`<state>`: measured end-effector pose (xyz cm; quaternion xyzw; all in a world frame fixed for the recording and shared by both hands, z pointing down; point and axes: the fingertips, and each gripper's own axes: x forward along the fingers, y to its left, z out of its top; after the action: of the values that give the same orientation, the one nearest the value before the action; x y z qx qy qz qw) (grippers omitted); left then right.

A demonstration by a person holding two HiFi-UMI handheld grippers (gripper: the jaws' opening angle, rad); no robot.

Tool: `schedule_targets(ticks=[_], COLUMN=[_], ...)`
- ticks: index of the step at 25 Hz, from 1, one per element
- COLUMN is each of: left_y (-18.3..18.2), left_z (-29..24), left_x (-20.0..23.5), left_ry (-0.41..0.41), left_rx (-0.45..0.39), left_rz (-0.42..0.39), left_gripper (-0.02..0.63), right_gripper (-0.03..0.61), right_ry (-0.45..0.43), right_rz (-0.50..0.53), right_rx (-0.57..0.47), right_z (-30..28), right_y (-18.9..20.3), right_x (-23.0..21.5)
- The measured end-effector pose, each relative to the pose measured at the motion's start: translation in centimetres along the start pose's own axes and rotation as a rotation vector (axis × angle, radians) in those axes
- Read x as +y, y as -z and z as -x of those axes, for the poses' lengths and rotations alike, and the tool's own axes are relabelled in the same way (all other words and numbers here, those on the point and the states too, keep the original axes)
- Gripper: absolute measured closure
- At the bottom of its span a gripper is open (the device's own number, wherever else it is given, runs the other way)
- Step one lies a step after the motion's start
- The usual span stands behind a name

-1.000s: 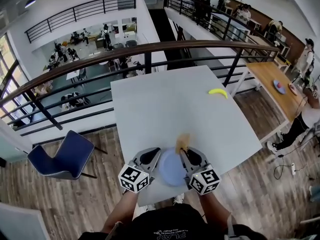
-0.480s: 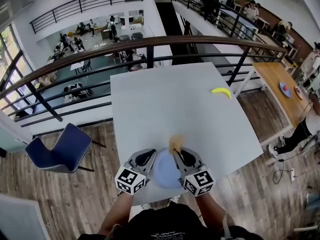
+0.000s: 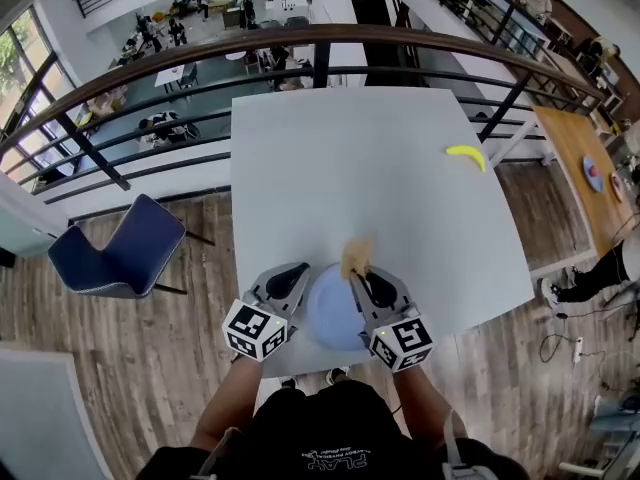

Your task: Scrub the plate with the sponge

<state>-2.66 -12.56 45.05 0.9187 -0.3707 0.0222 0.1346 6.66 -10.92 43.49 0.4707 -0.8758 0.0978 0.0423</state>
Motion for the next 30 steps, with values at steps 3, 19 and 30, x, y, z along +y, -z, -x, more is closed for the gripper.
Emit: schedule_targets(ticks=[3,19,30], left_y=[0.9,5.7,7.9], left_z=[-0.1,0.9,2.2], left_x=[1.0,5.4,6.1], left_ry=[-0.027,-0.175,-0.229], left_rx=[0.012,0.06,0.094], left_rz=[0.006,0.045,0.058], left_gripper=[0.6,0.6,0.6], right_gripper=[0.518,0.518,0.518], right_ry=[-0.01,-0.007,-0.078], right_rz=[0.042,0.067,0.052], right_rx=[0.058,0.464,0.609], right_z=[-0.5,-2.5,-2.8], right_y=[1.6,14.0,20.6], right_x=[0.0,-1.2,0.7])
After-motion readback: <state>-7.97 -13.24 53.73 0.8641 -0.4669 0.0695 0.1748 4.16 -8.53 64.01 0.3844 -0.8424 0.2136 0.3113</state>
